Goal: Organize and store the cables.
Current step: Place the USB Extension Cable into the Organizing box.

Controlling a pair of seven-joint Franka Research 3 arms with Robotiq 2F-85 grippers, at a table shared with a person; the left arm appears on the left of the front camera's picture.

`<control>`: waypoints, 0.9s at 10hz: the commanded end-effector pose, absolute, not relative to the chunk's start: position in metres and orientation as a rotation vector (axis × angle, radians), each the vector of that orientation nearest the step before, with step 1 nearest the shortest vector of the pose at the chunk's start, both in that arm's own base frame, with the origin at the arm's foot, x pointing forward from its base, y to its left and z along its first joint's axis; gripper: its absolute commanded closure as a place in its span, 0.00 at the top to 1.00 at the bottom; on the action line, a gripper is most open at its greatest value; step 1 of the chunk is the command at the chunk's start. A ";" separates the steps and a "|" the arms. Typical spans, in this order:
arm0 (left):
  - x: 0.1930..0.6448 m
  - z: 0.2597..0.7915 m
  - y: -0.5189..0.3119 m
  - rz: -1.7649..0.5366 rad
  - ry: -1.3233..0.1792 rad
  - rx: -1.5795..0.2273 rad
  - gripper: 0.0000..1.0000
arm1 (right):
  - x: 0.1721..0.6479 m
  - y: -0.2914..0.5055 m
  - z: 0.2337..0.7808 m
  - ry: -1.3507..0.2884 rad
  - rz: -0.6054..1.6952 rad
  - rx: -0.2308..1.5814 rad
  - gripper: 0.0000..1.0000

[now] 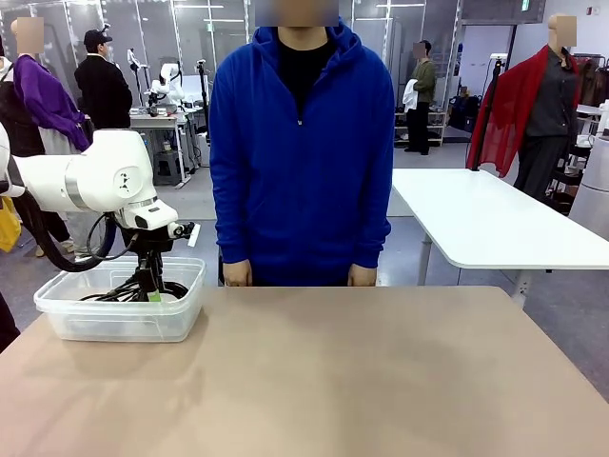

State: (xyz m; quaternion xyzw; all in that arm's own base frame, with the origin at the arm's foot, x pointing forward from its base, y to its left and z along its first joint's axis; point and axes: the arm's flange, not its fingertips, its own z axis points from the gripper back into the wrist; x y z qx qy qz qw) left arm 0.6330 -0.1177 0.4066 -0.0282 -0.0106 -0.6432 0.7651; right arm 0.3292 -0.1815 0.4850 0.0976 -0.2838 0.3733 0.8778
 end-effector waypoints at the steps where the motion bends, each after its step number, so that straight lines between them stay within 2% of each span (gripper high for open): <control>1: 0.631 0.412 -0.115 -1.378 -0.016 -0.051 0.77 | 0.331 -0.180 0.485 -0.601 0.768 0.202 1.00; 2: 0.632 0.411 -0.114 -1.374 -0.015 -0.051 0.87 | 0.331 -0.180 0.485 -0.601 0.768 0.202 1.00; 4: 0.630 0.414 -0.111 -1.367 -0.036 -0.054 1.00 | 0.331 -0.180 0.485 -0.601 0.768 0.202 1.00; 7: 0.621 0.423 -0.110 -1.385 -0.086 -0.059 1.00 | 0.331 -0.180 0.485 -0.601 0.768 0.202 1.00; 9: 0.633 0.416 -0.111 -1.385 -0.040 -0.054 1.00 | 0.331 -0.180 0.485 -0.601 0.768 0.202 1.00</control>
